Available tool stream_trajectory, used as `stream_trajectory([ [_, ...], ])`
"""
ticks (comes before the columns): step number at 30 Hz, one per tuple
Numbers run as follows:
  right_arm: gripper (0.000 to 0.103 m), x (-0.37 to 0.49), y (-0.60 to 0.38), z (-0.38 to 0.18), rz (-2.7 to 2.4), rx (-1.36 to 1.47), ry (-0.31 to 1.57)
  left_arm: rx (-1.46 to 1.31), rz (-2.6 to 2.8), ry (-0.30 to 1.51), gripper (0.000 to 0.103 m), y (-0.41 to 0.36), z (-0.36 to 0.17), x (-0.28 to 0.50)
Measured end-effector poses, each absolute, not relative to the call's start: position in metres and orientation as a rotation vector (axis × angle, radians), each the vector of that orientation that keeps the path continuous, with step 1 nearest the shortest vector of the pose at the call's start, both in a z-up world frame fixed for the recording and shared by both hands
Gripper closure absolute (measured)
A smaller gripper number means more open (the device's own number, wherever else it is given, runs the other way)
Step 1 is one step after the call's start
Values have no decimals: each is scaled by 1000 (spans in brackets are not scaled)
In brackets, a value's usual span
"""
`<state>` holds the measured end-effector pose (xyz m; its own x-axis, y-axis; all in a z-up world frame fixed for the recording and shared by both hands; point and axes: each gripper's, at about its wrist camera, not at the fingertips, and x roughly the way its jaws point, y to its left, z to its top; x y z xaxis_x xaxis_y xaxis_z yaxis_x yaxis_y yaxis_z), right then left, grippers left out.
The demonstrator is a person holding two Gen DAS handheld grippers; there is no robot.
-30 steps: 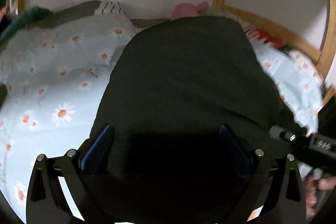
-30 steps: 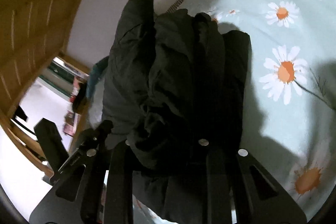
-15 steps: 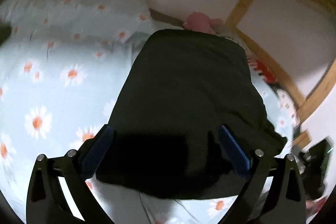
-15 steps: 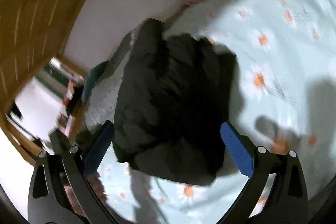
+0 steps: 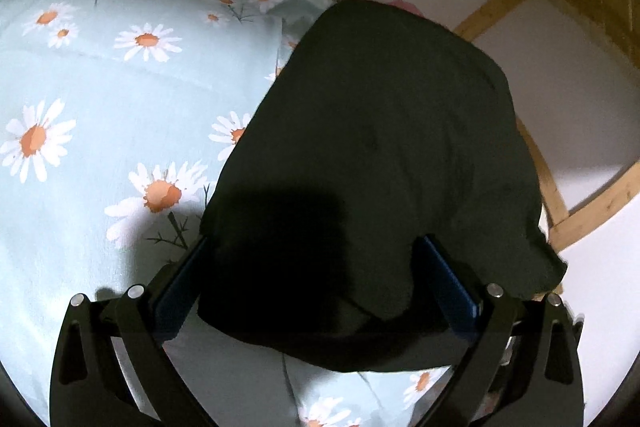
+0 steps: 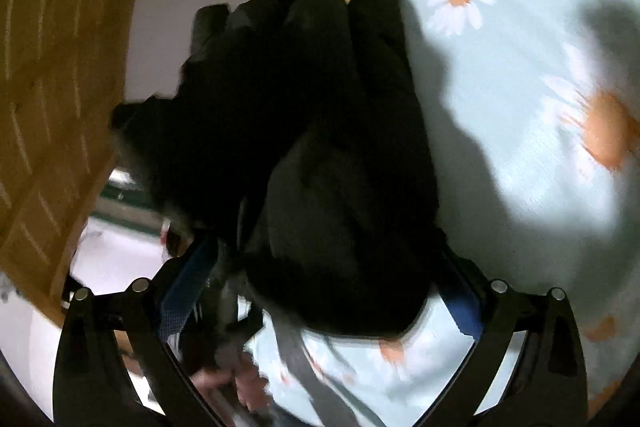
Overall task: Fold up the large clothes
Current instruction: 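Fold the lifted jacket edge over with the right gripper while the left gripper holds, then grasp the folded black jacket bundle with both grippers from its sides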
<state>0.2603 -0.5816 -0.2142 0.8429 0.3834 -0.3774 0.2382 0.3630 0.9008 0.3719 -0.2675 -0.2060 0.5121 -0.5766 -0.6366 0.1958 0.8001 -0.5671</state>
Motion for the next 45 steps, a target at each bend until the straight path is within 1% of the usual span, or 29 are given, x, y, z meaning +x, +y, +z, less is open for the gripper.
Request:
stream_trajectory([
  [3, 2, 267, -571, -201, 24, 1166, 577, -422, -480, 926, 5, -274, -207, 370],
  [7, 2, 251, -552, -192, -15, 1171, 459, -370, -461, 917, 5, -277, -208, 368],
  [10, 2, 259, -549, -198, -48, 1153, 467, -358, -466, 919, 5, -277, -208, 366],
  [14, 2, 255, -552, -205, 27, 1159, 422, -427, -495, 838, 5, -270, -178, 361],
  [16, 2, 251, -551, -211, 59, 1162, 401, -457, -510, 819, 5, -268, -170, 364],
  [19, 2, 255, -549, -212, 73, 1136, 404, -421, -487, 830, 5, -272, -165, 367],
  [21, 2, 259, -550, -211, 76, 1175, 381, -417, -486, 858, 5, -275, -173, 369],
  [24, 2, 261, -553, -214, 89, 1306, 349, -376, -460, 931, 5, -282, -198, 379],
  [27, 2, 269, -547, -204, 33, 1238, 390, -395, -451, 941, 5, -280, -212, 387],
  [32, 2, 287, -544, -201, -77, 1219, 397, -295, -449, 996, 5, -295, -219, 396],
  [33, 6, 290, -548, -204, -65, 1245, 391, -297, -456, 1001, 5, -295, -222, 396],
  [34, 30, 295, -554, -208, -49, 1265, 402, -294, -461, 991, 5, -295, -224, 396],
  [36, 54, 305, -564, -214, -9, 1288, 421, -296, -459, 972, 5, -296, -224, 396],
  [37, 61, 308, -568, -216, 19, 1282, 420, -306, -456, 963, 5, -296, -225, 395],
  [39, 65, 309, -572, -216, 43, 1263, 425, -314, -455, 947, 5, -295, -225, 392],
  [42, 69, 303, -576, -221, 89, 1297, 410, -357, -454, 941, 5, -286, -222, 382],
  [45, 70, 292, -592, -223, 136, 1304, 423, -455, -452, 954, 5, -259, -210, 367],
])
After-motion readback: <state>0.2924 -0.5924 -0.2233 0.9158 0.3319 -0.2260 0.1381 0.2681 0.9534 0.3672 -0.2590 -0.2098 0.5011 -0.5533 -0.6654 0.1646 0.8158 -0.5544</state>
